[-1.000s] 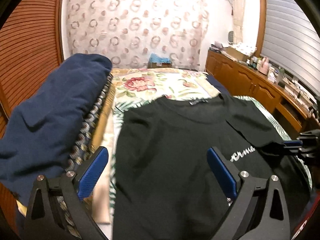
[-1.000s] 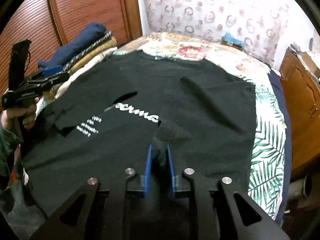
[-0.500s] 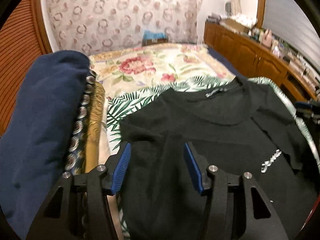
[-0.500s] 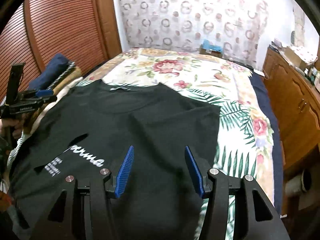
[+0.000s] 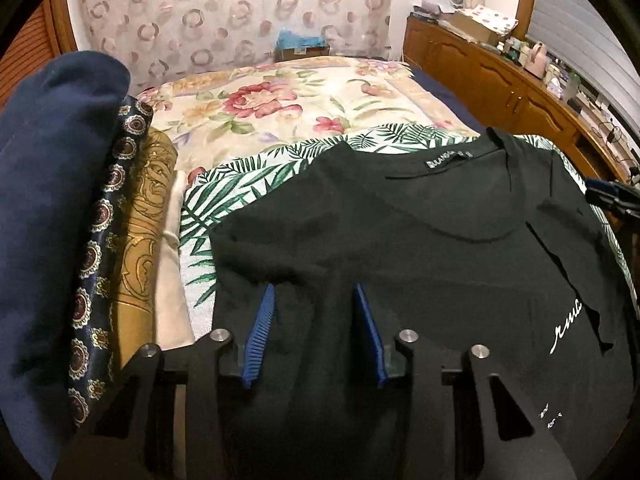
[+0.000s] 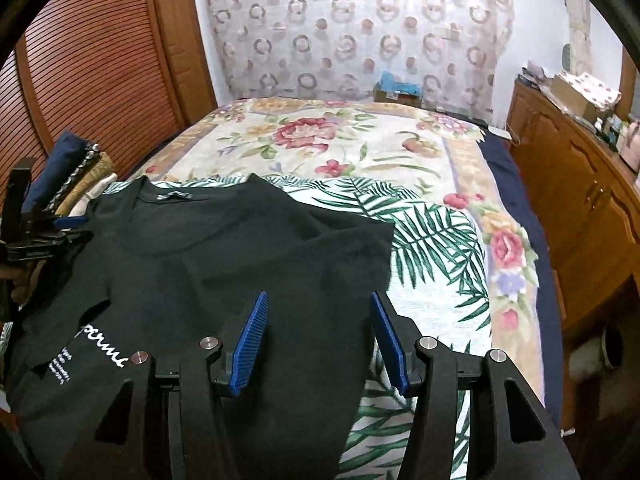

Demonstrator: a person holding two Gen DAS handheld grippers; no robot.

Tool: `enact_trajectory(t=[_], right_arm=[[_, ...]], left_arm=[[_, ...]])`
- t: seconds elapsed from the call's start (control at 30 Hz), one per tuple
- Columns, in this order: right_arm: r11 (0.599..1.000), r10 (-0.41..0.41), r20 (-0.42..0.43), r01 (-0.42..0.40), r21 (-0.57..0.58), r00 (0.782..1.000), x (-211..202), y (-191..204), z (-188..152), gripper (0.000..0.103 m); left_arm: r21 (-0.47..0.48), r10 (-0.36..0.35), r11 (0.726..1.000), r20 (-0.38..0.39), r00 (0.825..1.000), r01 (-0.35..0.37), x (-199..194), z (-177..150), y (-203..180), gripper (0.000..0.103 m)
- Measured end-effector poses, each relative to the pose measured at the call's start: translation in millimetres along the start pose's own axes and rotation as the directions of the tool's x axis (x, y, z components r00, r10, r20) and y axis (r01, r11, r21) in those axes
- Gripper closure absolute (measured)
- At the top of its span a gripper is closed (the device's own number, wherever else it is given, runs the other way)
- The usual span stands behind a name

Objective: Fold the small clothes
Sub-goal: 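Grasp the T-shirt near the collar with the left gripper while the right gripper grasps the shirt edge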

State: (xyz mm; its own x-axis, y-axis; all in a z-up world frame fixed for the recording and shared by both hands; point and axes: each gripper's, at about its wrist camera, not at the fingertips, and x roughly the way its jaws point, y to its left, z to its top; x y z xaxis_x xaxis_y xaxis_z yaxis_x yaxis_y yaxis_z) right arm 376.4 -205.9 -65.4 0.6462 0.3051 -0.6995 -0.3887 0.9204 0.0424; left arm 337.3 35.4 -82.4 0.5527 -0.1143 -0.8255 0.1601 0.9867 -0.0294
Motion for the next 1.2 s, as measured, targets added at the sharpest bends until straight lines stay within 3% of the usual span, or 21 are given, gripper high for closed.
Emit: enact_trajectory(t=[0.03,0.1,0.13,0.37,0.53,0.7,0.87,0.9,0.93,1.07,1.2], right_arm=[[1.000,0.001,-0.003,-0.001,0.004,1.000,2,-1,1,0.048],[1.000,0.001,-0.007,-0.001,0.012,1.000,4,-1,2,0.048],[1.000,0.000,-0.009,0.000,0.016,1.000,5,-2,3,0.048],[0.999,-0.003,-0.016,0.003,0.049,1.000,13,-9,11,0.048],[0.997,0.018,-0.020,-0.017,0.070,1.000,22,-13,21,0.048],[0.996,-0.016,-0.037,0.019,0.088,0.999,37,-21,28,0.048],[0.997,0.013,-0.033,-0.010,0.077,0.999,44,-16,32,0.049],[0.998,0.017,-0.038,-0.014,0.057,0.999,45,-12,32,0.069],[1.000,0.008,-0.047,-0.006,0.023,0.999,46,-9,34,0.096],[0.998,0.051,-0.040,-0.052,-0.030,0.998,36,4,37,0.097],[0.996,0.092,0.053,-0.091,-0.022,0.994,-5,12,39,0.097]], left_arm=[[0.005,-0.012,1.000,0.000,1.000,0.012,-1,0,0,0.068],[0.008,-0.019,1.000,0.004,1.000,0.019,-2,2,-2,0.091],[0.011,-0.011,1.000,0.008,1.000,0.011,-3,3,-3,0.094],[0.011,0.041,0.999,0.113,0.993,-0.043,-29,11,-2,0.096],[0.001,0.031,0.999,0.150,0.988,-0.032,-41,15,4,0.096],[-0.004,0.030,1.000,0.187,0.982,-0.030,-54,14,4,0.096],[-0.012,0.020,1.000,0.228,0.974,-0.018,-69,16,6,0.096],[-0.010,0.014,1.000,0.238,0.971,-0.012,-73,16,5,0.096],[-0.005,0.007,1.000,0.247,0.969,-0.006,-78,16,3,0.096],[0.014,-0.013,1.000,0.297,0.955,0.010,-107,13,-8,0.096],[0.035,-0.045,0.999,0.346,0.937,0.036,-140,1,-18,0.096]])
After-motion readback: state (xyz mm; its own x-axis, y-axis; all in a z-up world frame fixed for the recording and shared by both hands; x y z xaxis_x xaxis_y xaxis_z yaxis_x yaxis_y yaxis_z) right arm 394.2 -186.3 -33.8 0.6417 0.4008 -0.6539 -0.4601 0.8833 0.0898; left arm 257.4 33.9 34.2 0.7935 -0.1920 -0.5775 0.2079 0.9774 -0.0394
